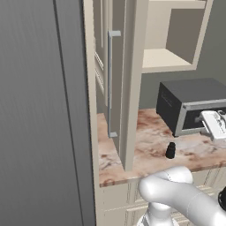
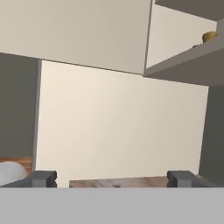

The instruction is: There are various items on the counter. Only move the condiments/shakers into the cabinet.

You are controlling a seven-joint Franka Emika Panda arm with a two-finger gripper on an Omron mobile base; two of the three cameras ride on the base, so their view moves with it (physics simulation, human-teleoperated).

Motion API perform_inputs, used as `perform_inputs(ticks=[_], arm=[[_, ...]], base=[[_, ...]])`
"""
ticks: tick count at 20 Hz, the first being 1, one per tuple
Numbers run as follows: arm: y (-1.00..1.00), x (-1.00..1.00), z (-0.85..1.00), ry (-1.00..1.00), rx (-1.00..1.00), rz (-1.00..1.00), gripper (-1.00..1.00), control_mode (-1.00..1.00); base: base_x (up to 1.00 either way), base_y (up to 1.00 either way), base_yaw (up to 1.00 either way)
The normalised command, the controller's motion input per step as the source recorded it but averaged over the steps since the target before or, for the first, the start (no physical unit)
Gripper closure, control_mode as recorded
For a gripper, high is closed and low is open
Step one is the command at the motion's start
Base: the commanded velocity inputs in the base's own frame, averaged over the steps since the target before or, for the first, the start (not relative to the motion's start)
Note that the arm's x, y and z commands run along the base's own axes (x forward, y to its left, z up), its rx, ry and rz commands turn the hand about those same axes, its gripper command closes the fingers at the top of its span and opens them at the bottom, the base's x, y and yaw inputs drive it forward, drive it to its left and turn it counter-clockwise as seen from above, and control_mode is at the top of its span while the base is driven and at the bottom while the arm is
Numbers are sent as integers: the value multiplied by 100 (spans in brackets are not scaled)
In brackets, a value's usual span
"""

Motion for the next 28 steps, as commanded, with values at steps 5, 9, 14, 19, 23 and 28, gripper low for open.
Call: perform_inputs(ticks=[5, 9, 14, 19, 23, 28], arm=[[0, 6, -35, 3, -1, 0, -100, -100], [0, 15, -30, 5, -2, 0, -100, -100], [0, 16, -30, 5, -3, 0, -100, -100], [0, 22, -29, 6, -3, 0, -100, -100], [0, 12, -29, 4, -2, 0, -100, -100], [0, 7, -26, 2, -2, 0, -100, -100]], base=[[0, 0, 0], [0, 0, 0], [0, 0, 0], [0, 0, 0], [0, 0, 0], [0, 0, 0]])
